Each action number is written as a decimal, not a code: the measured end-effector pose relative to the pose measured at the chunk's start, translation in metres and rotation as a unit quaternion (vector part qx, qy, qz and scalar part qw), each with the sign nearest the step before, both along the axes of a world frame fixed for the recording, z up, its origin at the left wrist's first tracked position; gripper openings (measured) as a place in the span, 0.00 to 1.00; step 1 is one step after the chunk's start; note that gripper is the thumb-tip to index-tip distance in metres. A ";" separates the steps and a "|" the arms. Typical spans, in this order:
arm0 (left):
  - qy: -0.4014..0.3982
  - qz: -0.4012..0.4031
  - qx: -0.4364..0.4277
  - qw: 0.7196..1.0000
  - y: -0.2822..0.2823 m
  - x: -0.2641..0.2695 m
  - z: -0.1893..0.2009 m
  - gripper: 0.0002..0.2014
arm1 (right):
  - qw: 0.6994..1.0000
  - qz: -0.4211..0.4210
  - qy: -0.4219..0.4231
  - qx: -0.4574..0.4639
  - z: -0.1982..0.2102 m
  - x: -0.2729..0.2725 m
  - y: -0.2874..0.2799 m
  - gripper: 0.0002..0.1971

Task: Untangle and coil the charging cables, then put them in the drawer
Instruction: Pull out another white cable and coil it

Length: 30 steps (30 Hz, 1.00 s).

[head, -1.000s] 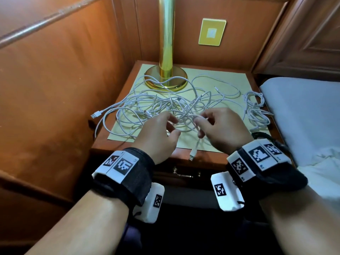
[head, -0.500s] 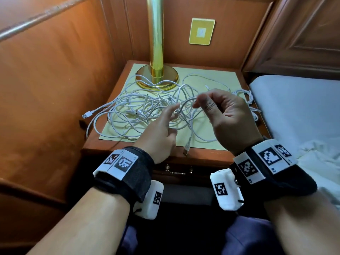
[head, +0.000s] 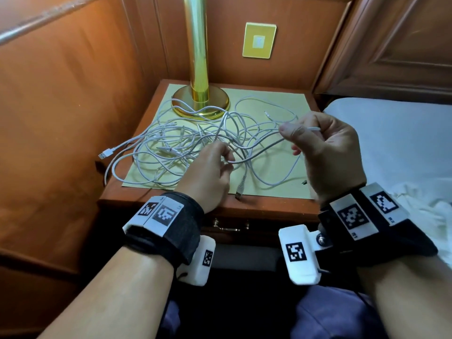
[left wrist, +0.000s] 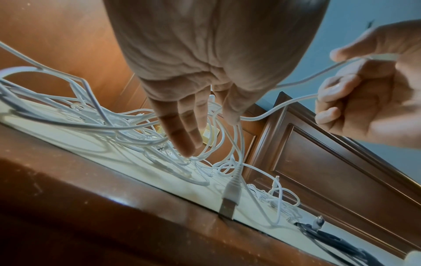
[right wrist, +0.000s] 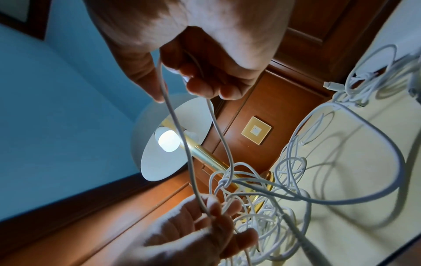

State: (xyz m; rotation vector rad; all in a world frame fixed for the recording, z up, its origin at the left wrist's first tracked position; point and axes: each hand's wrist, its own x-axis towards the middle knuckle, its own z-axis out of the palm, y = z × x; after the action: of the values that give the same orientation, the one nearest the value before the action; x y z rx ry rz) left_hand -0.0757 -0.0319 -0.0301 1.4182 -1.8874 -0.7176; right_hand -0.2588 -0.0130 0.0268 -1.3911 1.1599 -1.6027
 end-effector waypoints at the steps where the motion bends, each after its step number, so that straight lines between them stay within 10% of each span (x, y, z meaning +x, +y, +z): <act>1: -0.006 0.003 -0.004 1.000 -0.001 0.001 0.000 0.09 | 1.000 0.000 -0.019 -0.007 0.001 0.000 0.000 0.25; 8: -0.052 0.017 0.011 0.998 -0.004 0.013 -0.004 0.12 | 0.988 -0.115 -0.108 0.002 0.002 -0.023 -0.005 0.19; 12: -0.062 0.019 0.005 0.998 -0.004 0.013 -0.004 0.10 | 0.975 -0.030 -0.202 0.086 0.000 -0.020 -0.006 0.17; 18: -0.064 0.013 -0.006 0.998 -0.002 0.012 -0.003 0.12 | 0.944 -0.004 0.205 0.257 -0.029 -0.010 -0.015 0.14; 30: -0.007 0.036 0.000 0.999 -0.002 0.009 -0.004 0.11 | 0.822 0.166 0.427 0.338 -0.028 0.013 -0.004 0.09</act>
State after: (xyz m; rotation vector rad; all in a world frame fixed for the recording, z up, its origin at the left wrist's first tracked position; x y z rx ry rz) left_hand -0.0662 -0.0336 -0.0341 1.4858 -1.8377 -0.6742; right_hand -0.2457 -0.0167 -0.0016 -1.6867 1.6310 -0.1760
